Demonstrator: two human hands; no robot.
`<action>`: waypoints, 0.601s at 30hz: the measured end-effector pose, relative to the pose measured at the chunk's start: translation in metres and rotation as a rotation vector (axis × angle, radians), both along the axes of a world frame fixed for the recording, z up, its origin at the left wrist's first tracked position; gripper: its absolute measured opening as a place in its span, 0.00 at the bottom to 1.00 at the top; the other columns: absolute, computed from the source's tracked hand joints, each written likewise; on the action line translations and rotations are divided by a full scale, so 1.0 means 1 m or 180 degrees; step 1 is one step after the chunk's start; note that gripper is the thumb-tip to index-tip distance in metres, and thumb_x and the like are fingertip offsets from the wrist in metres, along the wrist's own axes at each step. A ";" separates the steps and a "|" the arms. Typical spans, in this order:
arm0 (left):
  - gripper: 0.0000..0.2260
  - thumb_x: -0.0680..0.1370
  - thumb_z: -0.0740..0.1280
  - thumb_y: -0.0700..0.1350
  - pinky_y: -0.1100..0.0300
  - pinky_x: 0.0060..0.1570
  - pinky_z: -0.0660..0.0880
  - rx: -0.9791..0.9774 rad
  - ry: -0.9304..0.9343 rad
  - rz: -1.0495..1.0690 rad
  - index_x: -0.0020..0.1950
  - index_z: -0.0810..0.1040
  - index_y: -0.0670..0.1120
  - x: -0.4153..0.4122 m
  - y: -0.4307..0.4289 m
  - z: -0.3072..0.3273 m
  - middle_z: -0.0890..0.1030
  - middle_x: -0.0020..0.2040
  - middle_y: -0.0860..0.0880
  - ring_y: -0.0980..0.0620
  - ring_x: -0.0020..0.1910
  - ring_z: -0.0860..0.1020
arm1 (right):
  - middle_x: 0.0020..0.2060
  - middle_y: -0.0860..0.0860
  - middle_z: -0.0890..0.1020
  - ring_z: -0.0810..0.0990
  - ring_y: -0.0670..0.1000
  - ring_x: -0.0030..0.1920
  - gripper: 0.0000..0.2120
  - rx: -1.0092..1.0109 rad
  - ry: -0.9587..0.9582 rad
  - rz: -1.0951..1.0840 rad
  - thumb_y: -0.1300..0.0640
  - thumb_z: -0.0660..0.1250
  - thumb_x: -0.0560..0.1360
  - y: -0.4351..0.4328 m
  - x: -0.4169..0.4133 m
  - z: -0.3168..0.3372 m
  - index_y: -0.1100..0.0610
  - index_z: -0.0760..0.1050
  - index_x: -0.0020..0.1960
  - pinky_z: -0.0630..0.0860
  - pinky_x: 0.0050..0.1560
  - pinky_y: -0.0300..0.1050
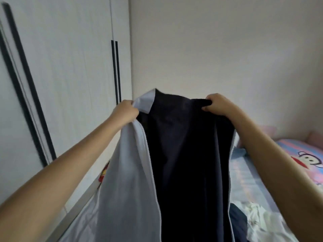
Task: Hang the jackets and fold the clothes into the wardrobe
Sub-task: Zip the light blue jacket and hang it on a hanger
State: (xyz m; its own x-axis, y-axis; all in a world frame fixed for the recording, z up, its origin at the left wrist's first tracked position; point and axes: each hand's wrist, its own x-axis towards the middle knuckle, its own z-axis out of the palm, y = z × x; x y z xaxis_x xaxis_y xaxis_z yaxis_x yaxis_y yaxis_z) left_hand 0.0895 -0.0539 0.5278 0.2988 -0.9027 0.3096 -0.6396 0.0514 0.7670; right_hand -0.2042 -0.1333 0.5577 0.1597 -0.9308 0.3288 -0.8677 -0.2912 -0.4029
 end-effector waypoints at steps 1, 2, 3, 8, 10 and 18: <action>0.08 0.73 0.58 0.33 0.59 0.30 0.62 0.0091 -0.0198 0.0187 0.36 0.69 0.42 0.004 -0.022 -0.006 0.73 0.34 0.45 0.45 0.40 0.72 | 0.52 0.60 0.79 0.77 0.61 0.54 0.12 -0.0189 0.0001 -0.0407 0.57 0.67 0.76 -0.018 0.000 -0.007 0.63 0.74 0.55 0.68 0.45 0.46; 0.05 0.74 0.59 0.34 0.57 0.33 0.65 0.0071 -0.0305 0.0284 0.41 0.71 0.41 0.004 -0.043 -0.013 0.76 0.39 0.43 0.43 0.42 0.74 | 0.54 0.60 0.79 0.76 0.61 0.56 0.14 -0.0352 -0.0039 -0.0724 0.56 0.66 0.77 -0.034 -0.002 -0.014 0.62 0.72 0.58 0.68 0.47 0.47; 0.05 0.75 0.61 0.37 0.56 0.38 0.69 0.0032 -0.0340 0.0322 0.50 0.73 0.41 0.004 -0.062 -0.026 0.78 0.48 0.42 0.41 0.47 0.75 | 0.58 0.60 0.78 0.75 0.60 0.59 0.18 -0.0420 -0.0069 -0.0903 0.55 0.66 0.77 -0.045 -0.003 -0.024 0.60 0.69 0.64 0.68 0.52 0.49; 0.39 0.77 0.66 0.57 0.50 0.71 0.57 0.0650 0.0105 -0.0692 0.78 0.45 0.50 -0.055 -0.110 -0.136 0.51 0.77 0.42 0.44 0.76 0.55 | 0.77 0.53 0.53 0.46 0.55 0.77 0.42 -0.0412 0.1098 -0.0585 0.46 0.66 0.76 -0.080 -0.011 -0.120 0.51 0.42 0.78 0.38 0.73 0.60; 0.36 0.78 0.63 0.57 0.49 0.73 0.55 0.0837 -0.0088 -0.0877 0.78 0.47 0.48 -0.069 -0.104 -0.205 0.51 0.77 0.42 0.45 0.76 0.53 | 0.77 0.53 0.51 0.44 0.55 0.77 0.40 -0.0258 0.1140 -0.0354 0.47 0.65 0.76 -0.070 -0.017 -0.181 0.51 0.43 0.78 0.38 0.74 0.59; 0.23 0.78 0.64 0.54 0.44 0.72 0.55 0.3004 -0.1167 -0.1604 0.73 0.66 0.53 -0.082 0.032 -0.547 0.56 0.76 0.42 0.46 0.76 0.54 | 0.74 0.56 0.58 0.56 0.57 0.75 0.34 0.2852 0.0143 -0.1355 0.49 0.64 0.78 0.093 -0.107 -0.550 0.56 0.50 0.77 0.55 0.73 0.53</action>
State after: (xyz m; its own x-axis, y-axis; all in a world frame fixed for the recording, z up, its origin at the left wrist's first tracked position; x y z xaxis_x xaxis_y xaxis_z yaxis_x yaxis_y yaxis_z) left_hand 0.0076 -0.0223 -0.0194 -0.1340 -0.8138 -0.5655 -0.9040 -0.1334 0.4062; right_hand -0.3117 -0.0406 0.0074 -0.2505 -0.8151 -0.5224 -0.8491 0.4442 -0.2859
